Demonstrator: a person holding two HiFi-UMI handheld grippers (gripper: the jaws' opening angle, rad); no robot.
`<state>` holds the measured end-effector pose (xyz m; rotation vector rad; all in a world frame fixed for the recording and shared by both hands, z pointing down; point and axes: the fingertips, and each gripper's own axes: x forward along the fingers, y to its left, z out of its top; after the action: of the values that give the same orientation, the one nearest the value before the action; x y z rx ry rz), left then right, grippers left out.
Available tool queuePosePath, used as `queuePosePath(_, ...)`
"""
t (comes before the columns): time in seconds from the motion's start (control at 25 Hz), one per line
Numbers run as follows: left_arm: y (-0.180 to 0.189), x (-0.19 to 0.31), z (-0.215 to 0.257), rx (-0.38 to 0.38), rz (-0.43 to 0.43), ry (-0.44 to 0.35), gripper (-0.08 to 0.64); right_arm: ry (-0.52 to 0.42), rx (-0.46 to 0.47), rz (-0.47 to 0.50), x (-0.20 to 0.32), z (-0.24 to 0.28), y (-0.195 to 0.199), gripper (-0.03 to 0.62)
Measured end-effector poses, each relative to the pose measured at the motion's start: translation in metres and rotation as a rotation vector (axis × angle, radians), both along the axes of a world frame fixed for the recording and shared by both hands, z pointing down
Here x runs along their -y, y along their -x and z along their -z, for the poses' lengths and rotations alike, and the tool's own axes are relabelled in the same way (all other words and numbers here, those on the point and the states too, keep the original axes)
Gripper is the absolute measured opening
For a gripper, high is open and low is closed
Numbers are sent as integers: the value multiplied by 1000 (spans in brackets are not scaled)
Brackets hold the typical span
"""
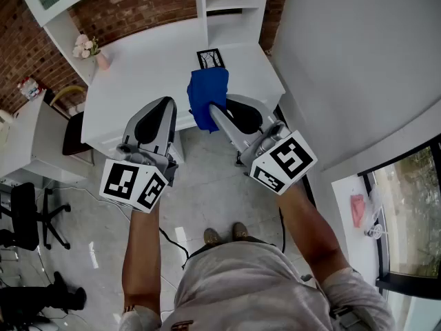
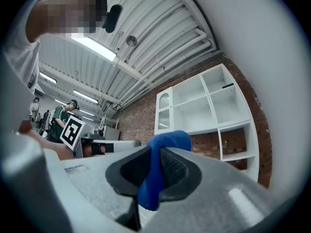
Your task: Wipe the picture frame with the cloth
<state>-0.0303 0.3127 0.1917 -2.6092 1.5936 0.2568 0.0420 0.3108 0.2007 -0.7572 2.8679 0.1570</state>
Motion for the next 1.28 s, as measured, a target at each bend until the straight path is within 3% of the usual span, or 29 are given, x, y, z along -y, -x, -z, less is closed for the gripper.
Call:
queuePosePath(0.72, 18, -5, -4, 12, -4, -11, 2, 8, 3, -50, 1, -1, 4, 44)
queuePosePath(1.28, 54, -13, -11, 0, -53, -17, 2, 3, -11, -140, -5, -7, 22, 45)
